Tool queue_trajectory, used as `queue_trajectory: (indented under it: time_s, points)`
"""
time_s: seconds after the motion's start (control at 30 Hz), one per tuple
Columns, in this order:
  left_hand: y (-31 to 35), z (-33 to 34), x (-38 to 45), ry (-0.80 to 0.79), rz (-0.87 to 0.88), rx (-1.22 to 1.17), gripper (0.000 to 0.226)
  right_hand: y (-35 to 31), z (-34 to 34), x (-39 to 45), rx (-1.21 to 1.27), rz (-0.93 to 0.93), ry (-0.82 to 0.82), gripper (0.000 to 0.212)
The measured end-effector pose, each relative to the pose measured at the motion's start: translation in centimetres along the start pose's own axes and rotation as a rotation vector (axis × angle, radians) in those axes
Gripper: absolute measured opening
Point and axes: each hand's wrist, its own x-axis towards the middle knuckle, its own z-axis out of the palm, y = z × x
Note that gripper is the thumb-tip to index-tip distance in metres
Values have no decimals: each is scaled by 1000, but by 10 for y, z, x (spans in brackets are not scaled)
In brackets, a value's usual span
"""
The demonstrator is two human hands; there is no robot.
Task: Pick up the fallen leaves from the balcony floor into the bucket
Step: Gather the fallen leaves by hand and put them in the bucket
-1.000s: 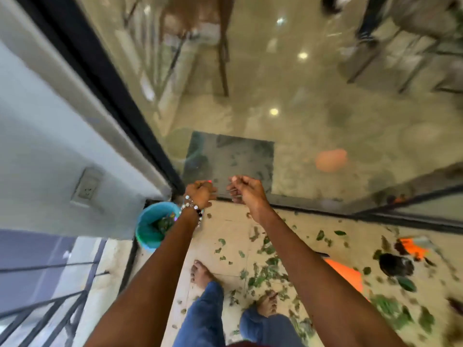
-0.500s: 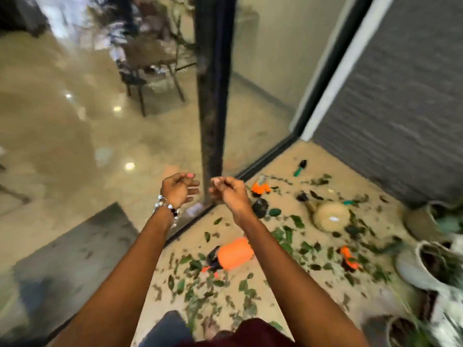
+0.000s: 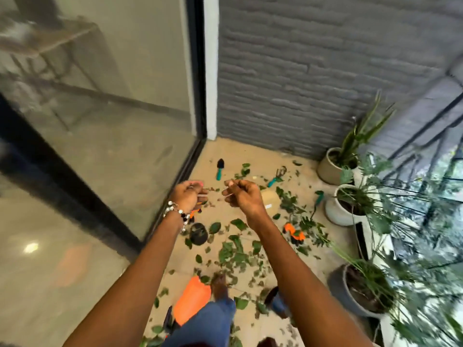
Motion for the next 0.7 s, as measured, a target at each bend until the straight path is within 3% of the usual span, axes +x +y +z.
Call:
queue_trajectory:
  time_s: [0.4,0.53,0.7]
  points:
    - [90,89,200,-74,12,154,13,-49,-71,203,63,101,226,21]
    - [116,110,256,-110,-5,121,26,-61,-88,265,133,138,248,21]
    - [118,147,341,-84,-38,150,8,-52,-110,366,108,177,261,18]
